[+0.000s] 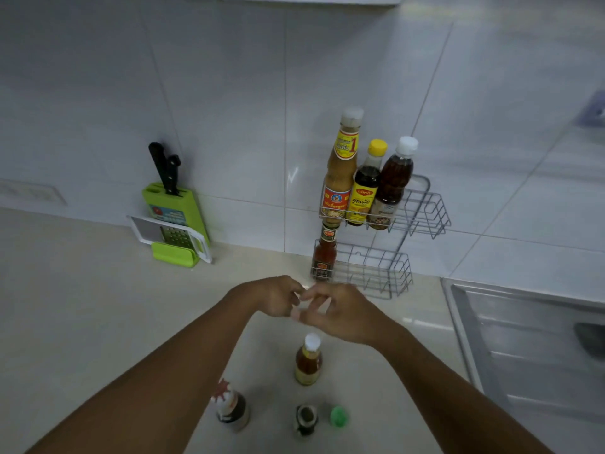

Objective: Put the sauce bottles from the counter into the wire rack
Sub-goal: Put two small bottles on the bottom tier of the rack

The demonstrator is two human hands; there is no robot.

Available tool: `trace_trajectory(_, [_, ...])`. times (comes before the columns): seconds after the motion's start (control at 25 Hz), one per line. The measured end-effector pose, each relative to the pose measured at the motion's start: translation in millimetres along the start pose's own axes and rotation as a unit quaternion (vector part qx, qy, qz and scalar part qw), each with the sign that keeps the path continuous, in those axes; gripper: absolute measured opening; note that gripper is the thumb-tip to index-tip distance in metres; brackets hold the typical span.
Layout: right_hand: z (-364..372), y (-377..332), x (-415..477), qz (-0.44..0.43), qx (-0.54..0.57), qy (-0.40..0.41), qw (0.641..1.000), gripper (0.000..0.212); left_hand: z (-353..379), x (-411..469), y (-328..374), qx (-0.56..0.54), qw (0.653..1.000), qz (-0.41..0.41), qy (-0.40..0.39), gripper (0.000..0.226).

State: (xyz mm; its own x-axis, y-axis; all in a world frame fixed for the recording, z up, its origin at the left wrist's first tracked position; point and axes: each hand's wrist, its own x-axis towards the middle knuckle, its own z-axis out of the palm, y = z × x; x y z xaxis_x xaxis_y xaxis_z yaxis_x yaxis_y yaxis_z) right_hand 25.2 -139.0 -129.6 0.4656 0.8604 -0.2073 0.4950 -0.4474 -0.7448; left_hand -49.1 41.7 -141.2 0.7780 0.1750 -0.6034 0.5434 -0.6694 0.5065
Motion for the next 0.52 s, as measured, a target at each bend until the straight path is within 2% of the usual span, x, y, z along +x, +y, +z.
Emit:
trace_trajectory(0.08, [18,4,-16,0.003,-0.081,-0.080,0.993,0.060,12,-13,2,0.028,0.999,0.002,-0.021,0.066])
trace_trajectory(0.12, [26,7,-20,-0.012,-0.103,-0.078,0.992,0.048,18,-19,4,0.042,0.999,0.005,-0.024,0.069])
trace_trajectory(0.2, [36,12,-23,-0.044,-0.125,-0.042,0.990,0.019,29,-32,11,0.073,0.997,0.016,-0.022,0.070])
trace_trajectory(0.32, [24,4,-36,-0.044,-0.105,0.021,0.993,0.016,45,-52,20,0.082,0.996,0.017,-0.014,0.077])
trace_trajectory(0.4, [-1,-10,-51,-0.054,-0.060,0.073,0.994,0.019,50,-63,25,0.041,0.998,0.035,0.011,0.082])
trace_trajectory(0.52, [-52,-42,-80,-0.084,0.018,0.131,0.988,0.019,56,-88,47,-0.120,0.977,0.119,0.128,0.070])
